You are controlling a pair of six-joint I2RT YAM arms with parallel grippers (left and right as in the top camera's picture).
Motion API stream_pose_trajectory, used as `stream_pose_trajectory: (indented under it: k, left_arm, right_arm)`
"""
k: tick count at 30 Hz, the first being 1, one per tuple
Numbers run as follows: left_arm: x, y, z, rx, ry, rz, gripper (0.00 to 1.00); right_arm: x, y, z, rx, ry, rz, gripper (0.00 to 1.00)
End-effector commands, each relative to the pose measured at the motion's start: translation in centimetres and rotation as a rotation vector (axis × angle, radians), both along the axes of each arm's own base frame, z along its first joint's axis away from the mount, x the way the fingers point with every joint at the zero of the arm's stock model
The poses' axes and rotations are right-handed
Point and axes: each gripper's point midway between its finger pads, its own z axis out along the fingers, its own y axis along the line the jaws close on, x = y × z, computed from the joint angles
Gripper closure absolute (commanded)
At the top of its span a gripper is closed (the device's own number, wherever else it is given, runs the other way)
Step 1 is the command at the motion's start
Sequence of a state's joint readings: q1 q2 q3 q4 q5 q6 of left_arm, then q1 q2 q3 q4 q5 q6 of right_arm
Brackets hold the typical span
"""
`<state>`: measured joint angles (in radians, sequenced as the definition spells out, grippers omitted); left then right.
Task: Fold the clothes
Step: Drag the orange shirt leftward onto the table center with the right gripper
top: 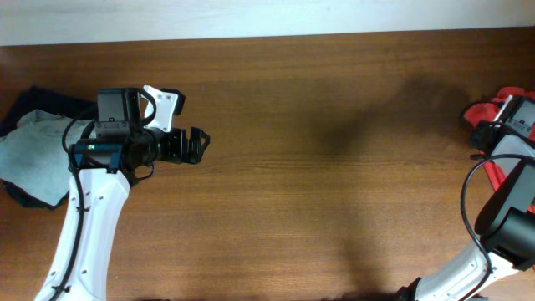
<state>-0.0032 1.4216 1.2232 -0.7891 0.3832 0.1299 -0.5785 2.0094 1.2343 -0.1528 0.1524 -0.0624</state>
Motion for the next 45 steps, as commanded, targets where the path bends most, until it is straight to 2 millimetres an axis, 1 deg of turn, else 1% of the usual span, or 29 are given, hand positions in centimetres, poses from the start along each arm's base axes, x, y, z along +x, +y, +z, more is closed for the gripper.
stream_pose_trajectory:
  k: [1, 3, 4, 5, 6, 7, 8, 9, 10, 12, 14, 16, 17, 20, 22, 23, 24, 26, 29, 30, 31, 32, 37, 39, 40, 41, 43, 44, 45]
  left_arm:
    - [0.4, -0.1, 0.7, -0.013, -0.016, -0.002, 0.01]
    - [0.4, -0.1, 0.7, -0.013, -0.012, -0.001, 0.01]
    - [0.3, -0.1, 0.6, -0.013, -0.009, -0.002, 0.01]
    - [0.3, -0.1, 0.6, -0.013, -0.010, -0.002, 0.01]
    - [0.3, -0.1, 0.6, -0.013, -0.010, -0.002, 0.01]
    - [0.3, -0.1, 0.6, -0.013, -0.010, -0.002, 0.01]
    - [0.3, -0.1, 0.6, -0.012, -0.011, -0.001, 0.01]
    - [0.4, 0.0, 0.7, -0.012, -0.012, -0.001, 0.01]
    - [0.4, -0.1, 0.7, -0.012, -0.014, -0.001, 0.01]
    - [0.4, -0.1, 0.9, -0.013, -0.019, -0.001, 0.01]
    - [0.5, 0.0, 1.7, -0.012, -0.042, -0.001, 0.01]
    - [0.8, 0.1, 3.5, -0.012, -0.091, 0.003, 0.01]
    - [1.2, 0.3, 5.3, -0.011, -0.141, 0.008, 0.01]
    - [1.7, 0.7, 9.9, -0.005, -0.257, 0.018, 0.01]
    - [1.7, 0.7, 12.0, -0.003, -0.309, 0.019, 0.01]
    - [1.5, 0.7, 13.8, -0.003, -0.355, 0.019, 0.01]
    - [1.2, 0.7, 14.8, -0.002, -0.381, 0.019, 0.01]
    - [0.9, 1.3, 15.7, 0.022, -0.409, 0.043, 0.01]
    - [0.5, 2.6, 16.1, 0.080, -0.421, 0.102, 0.01]
    - [0.3, 2.8, 16.1, 0.088, -0.419, 0.110, 0.01]
    - [0.2, 2.8, 16.1, 0.088, -0.417, 0.110, 0.01]
    - [0.1, 2.7, 16.0, 0.088, -0.410, 0.109, 0.01]
    - [-0.1, 2.8, 15.2, 0.089, -0.375, 0.108, 0.01]
    - [-0.2, 2.7, 15.1, 0.086, -0.368, 0.104, 0.01]
    - [-0.3, 2.7, 15.0, 0.086, -0.366, 0.104, 0.01]
    - [-0.3, 2.6, 15.0, 0.083, -0.365, 0.102, 0.01]
    - [-0.6, 2.3, 14.8, 0.072, -0.351, 0.090, 0.01]
    - [-0.7, 1.9, 14.8, 0.054, -0.350, 0.073, 0.01]
    - [-0.8, 1.5, 14.9, 0.035, -0.351, 0.055, 0.01]
  right_arm:
    - [4.4, 4.2, 5.1, 0.133, -0.198, 0.085, 0.96]
    - [6.7, 8.1, 8.9, 0.233, -0.313, 0.230, 0.96]
    - [8.2, 11.8, 12.4, 0.307, -0.401, 0.370, 0.96]
    - [8.8, 14.4, 14.8, 0.345, -0.450, 0.461, 0.96]
    - [9.1, 17.4, 17.4, 0.373, -0.489, 0.552, 0.96]
    - [9.1, 19.6, 19.0, 0.378, -0.503, 0.602, 0.96]
    - [9.0, 22.8, 20.6, 0.377, -0.515, 0.667, 0.96]
    - [8.9, 25.0, 21.4, 0.384, -0.516, 0.713, 0.96]
    - [8.7, 27.9, 21.9, 0.399, -0.509, 0.768, 0.96]
    - [8.1, 31.5, 22.0, 0.426, -0.485, 0.834, 0.96]
    - [7.1, 35.9, 21.6, 0.467, -0.437, 0.913, 0.96]
    - [5.5, 41.1, 20.8, 0.501, -0.376, 1.022, 0.96]
    - [4.9, 42.7, 20.6, 0.505, -0.359, 1.063, 0.96]
    - [2.5, 49.0, 20.6, 0.535, -0.322, 1.199, 0.96]
    - [0.9, 52.1, 20.5, 0.546, -0.305, 1.274, 0.96]
    - [-0.7, 54.8, 20.5, 0.543, -0.292, 1.355, 0.96]
    - [-2.2, 57.1, 20.3, 0.519, -0.276, 1.414, 0.96]
    - [-3.2, 58.7, 19.6, 0.447, -0.248, 1.421, 0.96]
    - [-3.9, 59.1, 18.2, 0.289, -0.194, 1.367, 0.96]
    - [-3.8, 58.7, 17.9, 0.243, -0.180, 1.344, 0.86]
    - [-3.8, 58.3, 17.6, 0.206, -0.167, 1.322, 0.57]
    - [-3.4, 57.1, 17.1, 0.152, -0.144, 1.267, 0.42]
    - [-1.7, 50.6, 15.5, 0.154, -0.061, 0.966, 0.36]
    - [-1.4, 46.7, 14.4, 0.206, -0.001, 0.811, 0.34]
    - [-1.5, 45.5, 14.0, 0.229, 0.021, 0.767, 0.31]
    - [-1.6, 44.3, 13.6, 0.256, 0.044, 0.727, 0.28]
    - [-2.5, 40.5, 12.5, 0.332, 0.121, 0.585, 0.28]
    - [-3.6, 37.5, 11.7, 0.370, 0.183, 0.478, 0.27]
    - [-4.4, 35.7, 11.1, 0.385, 0.225, 0.422, 0.26]
